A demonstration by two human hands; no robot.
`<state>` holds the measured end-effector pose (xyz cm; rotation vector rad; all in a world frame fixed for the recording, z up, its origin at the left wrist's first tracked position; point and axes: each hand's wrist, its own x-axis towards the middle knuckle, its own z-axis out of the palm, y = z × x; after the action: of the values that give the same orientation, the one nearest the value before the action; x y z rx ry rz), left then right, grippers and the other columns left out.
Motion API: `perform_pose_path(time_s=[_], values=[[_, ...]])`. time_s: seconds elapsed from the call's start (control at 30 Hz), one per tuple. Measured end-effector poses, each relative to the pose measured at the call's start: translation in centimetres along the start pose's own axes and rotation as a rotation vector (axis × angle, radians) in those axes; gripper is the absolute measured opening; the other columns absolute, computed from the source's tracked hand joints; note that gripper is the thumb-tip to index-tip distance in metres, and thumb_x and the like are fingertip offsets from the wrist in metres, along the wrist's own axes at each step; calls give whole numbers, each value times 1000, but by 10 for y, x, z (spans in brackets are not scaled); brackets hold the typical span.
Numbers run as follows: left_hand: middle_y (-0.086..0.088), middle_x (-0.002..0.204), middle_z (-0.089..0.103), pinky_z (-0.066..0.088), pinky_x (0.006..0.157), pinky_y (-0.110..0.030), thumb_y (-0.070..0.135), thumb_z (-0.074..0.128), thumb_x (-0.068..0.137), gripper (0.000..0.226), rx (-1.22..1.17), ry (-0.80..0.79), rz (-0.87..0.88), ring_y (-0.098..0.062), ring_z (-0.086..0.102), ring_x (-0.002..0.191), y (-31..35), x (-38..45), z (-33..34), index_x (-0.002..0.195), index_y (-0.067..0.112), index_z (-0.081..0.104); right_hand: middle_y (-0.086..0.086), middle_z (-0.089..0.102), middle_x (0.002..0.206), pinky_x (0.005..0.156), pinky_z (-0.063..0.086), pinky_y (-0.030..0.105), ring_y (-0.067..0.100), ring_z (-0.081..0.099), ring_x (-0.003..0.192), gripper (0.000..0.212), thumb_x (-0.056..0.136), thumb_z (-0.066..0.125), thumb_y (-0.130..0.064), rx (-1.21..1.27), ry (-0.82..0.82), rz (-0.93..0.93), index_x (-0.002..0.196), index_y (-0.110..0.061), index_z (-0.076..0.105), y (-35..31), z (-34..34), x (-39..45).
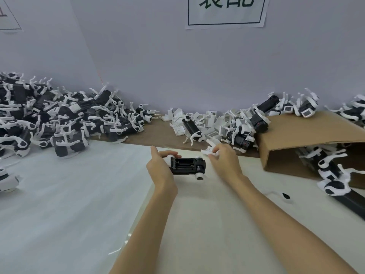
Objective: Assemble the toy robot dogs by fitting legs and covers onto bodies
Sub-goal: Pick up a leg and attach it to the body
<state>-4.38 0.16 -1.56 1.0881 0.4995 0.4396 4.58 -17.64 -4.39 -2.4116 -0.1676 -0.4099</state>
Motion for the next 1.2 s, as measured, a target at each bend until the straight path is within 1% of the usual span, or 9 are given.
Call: perform_pose_path(time_s=[0.13,0.23,0.43,0.6,0.7,0.83,0.97,1.1,1.2], values=[[-7,77,78,49,82,-36,50,35,111,76,13,-45,-6,-27,67,85,-1,-4,3,53,19,73,2,67,114,73,48,18,15,67,92,43,90,80,-21,316,51,100,124,-13,55,10,-33,-28],[-8,77,78,49,90,-40,49,36,111,75,35,-91,-31,-29,69,88,-4,-11,8,53,20,73,3,71,120,90,55,30,15,72,97,51,89,81,-24,365,32,160,134,-15,58,25,-55,-53],[-1,74,78,36,64,-35,52,36,110,72,126,-144,-46,-8,62,52,-5,-23,16,57,22,73,0,74,116,90,56,19,6,73,100,52,83,87,-16,526,66,219,130,-13,64,40,-76,-91],[-7,79,79,50,84,-42,53,37,111,73,141,-223,-23,-32,69,92,-7,-30,19,55,21,73,-5,73,116,82,55,26,2,71,103,43,79,90,-16,732,101,234,111,-20,62,37,-81,-97],[-6,82,79,46,93,-45,57,37,110,72,153,-274,-15,-34,68,103,-6,-37,22,59,22,74,-1,75,117,95,57,41,17,71,113,42,83,86,-11,832,63,162,112,-21,58,31,-87,-99],[-6,86,78,39,85,-41,63,36,109,69,200,-383,-20,-30,63,93,-5,-44,25,67,23,75,0,73,109,97,56,53,18,70,102,33,89,77,-24,765,23,7,117,-29,60,22,-89,-104],[-3,87,77,32,63,-34,66,34,108,67,297,-473,19,-26,60,87,-4,-51,29,81,19,74,-20,68,109,87,54,23,8,67,105,37,94,70,-38,638,46,-115,127,-46,58,14,-86,-109],[5,84,77,30,57,-30,68,32,107,62,398,-543,31,-18,59,76,-1,-53,32,86,27,74,-9,67,125,95,51,18,12,62,118,59,99,67,-31,492,27,-225,154,-29,46,10,-83,-116],[14,94,74,37,67,-32,72,34,104,54,458,-574,68,-13,59,83,-1,-55,31,98,34,72,-12,64,132,105,47,24,5,57,127,51,100,63,-35,353,-5,-303,150,-28,52,5,-81,-121]])
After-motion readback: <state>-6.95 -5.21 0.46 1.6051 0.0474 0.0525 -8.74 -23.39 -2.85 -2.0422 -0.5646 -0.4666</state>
